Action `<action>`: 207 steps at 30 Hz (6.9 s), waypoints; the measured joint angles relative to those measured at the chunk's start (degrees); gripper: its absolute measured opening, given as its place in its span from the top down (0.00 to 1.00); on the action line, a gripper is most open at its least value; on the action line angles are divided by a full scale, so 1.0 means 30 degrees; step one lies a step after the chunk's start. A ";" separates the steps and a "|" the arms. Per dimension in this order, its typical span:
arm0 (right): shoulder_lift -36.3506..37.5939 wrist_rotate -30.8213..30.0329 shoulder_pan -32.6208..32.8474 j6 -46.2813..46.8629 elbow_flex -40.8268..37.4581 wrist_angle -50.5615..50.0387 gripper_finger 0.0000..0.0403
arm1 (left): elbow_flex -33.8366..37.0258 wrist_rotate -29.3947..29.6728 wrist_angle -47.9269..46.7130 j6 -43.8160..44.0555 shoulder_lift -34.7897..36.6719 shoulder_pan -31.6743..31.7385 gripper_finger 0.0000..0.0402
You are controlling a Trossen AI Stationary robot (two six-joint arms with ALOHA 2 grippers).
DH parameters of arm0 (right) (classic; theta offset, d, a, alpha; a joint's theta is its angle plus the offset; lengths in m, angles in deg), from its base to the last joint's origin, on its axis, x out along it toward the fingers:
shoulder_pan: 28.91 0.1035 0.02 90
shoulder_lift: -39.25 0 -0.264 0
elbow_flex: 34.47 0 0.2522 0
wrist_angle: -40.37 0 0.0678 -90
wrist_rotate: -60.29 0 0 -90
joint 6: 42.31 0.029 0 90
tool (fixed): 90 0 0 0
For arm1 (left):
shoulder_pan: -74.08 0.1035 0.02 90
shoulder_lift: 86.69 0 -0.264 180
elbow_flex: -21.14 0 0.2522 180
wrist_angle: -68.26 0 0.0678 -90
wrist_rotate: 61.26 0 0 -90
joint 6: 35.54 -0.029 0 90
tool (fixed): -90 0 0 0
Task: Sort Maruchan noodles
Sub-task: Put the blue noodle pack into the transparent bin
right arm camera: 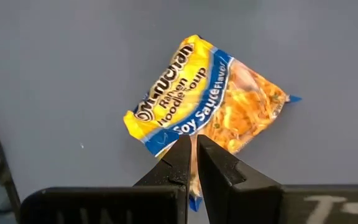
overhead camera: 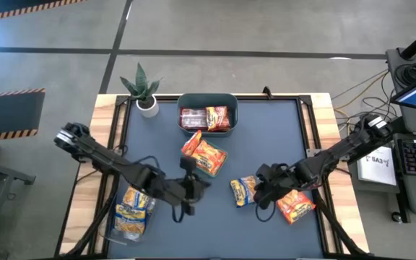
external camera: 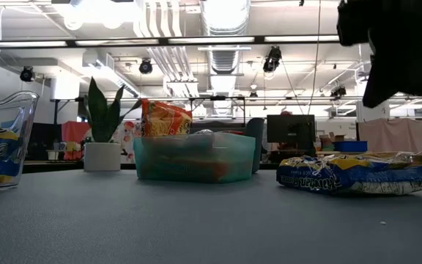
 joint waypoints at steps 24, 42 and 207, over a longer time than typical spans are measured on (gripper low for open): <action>0.0099 -0.0336 0.0676 0.1605 -0.2675 0.1779 0.51 | -0.1918 -0.1066 0.5465 0.1390 -0.8234 -0.0932 1.00; 0.0092 -0.1037 0.0799 0.1977 -0.6341 0.7566 0.18 | -0.4680 0.0446 0.6110 -0.0160 -1.2019 0.0523 1.00; -0.5894 -0.2925 0.1812 -0.9974 -0.1447 1.3510 0.47 | 0.3984 -0.1077 1.7738 0.3360 -0.7698 0.0581 0.42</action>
